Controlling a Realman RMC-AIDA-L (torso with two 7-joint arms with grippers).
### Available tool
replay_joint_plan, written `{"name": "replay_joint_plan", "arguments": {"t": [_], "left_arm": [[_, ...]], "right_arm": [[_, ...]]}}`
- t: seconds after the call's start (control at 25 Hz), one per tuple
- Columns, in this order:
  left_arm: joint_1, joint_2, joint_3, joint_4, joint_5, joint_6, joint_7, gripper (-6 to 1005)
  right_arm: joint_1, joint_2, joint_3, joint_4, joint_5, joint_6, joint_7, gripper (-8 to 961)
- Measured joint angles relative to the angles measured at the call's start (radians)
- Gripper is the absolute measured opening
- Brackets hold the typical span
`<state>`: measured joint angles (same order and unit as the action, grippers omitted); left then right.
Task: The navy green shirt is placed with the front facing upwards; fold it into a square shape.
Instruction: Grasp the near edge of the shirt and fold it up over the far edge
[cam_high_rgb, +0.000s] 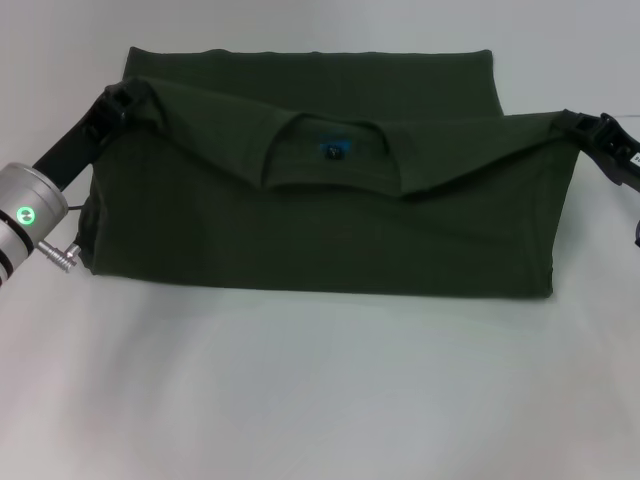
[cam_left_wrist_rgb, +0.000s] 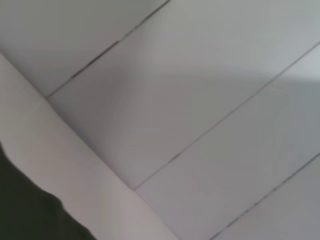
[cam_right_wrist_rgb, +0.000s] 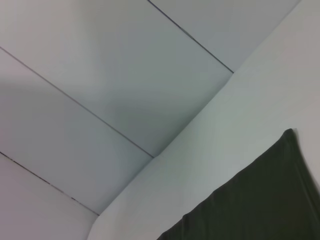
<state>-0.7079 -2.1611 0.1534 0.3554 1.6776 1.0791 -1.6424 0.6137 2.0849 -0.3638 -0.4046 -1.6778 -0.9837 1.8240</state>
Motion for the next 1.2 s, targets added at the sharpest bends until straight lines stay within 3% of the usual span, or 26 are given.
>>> {"name": "replay_joint_plan", "arguments": {"t": [0.52, 0.88, 1.12, 1.2], "left_arm": [[-0.009, -0.003, -0.001, -0.09, -0.151, -0.071, 0.17, 41], [-0.033, -0.004, -0.003, -0.117, -0.173, -0.072, 0.233, 50], [-0.037, -0.005, -0.003, -0.127, -0.204, -0.078, 0.277, 90], [-0.037, -0.005, -0.003, -0.131, -0.212, -0.084, 0.281, 169]], "right_arm": [[0.017, 0.001, 0.0, 0.007, 0.002, 0.047, -0.002, 58], [0.031, 0.001, -0.009, 0.02, 0.027, 0.079, -0.002, 63], [0.047, 0.001, -0.005, 0.04, 0.028, 0.096, -0.045, 67], [0.051, 0.001, -0.003, 0.047, 0.034, 0.099, -0.053, 108]]}}
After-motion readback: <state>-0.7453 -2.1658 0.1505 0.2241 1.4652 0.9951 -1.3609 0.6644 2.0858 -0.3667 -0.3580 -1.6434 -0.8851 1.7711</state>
